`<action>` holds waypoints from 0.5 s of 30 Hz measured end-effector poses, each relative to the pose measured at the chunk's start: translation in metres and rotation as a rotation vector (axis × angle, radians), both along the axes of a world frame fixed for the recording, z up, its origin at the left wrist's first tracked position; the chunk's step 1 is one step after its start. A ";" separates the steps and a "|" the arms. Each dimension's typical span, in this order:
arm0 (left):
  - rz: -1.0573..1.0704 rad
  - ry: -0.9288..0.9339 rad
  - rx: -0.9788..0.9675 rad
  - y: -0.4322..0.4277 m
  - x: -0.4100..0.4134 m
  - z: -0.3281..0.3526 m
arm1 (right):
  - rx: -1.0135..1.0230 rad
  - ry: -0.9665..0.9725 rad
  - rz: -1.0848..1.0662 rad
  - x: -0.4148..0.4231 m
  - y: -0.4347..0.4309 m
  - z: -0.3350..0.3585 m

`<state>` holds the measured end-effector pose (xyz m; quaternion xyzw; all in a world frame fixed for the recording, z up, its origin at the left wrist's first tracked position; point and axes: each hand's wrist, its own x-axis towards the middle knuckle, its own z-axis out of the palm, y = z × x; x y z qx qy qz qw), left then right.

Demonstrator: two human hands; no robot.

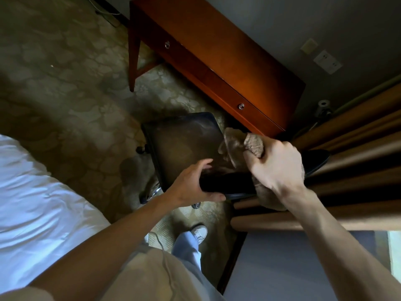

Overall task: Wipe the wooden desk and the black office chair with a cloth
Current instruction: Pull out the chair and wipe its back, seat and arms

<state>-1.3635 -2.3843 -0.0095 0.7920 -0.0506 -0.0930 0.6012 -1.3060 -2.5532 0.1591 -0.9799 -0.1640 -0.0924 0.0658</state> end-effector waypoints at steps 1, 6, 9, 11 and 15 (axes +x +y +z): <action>0.003 0.002 -0.004 -0.001 0.000 0.000 | -0.072 0.031 0.033 -0.004 0.001 -0.005; 0.090 -0.068 -0.028 -0.003 -0.006 -0.002 | -0.199 0.275 0.239 -0.037 0.016 -0.047; 0.098 -0.083 -0.060 -0.003 -0.006 -0.008 | -0.073 0.317 0.209 -0.035 0.015 -0.044; 0.086 -0.084 -0.063 -0.003 -0.001 -0.013 | -0.015 0.389 0.225 -0.034 0.014 -0.039; 0.079 -0.092 -0.004 -0.003 0.002 -0.022 | 0.121 0.475 0.251 -0.041 0.010 -0.032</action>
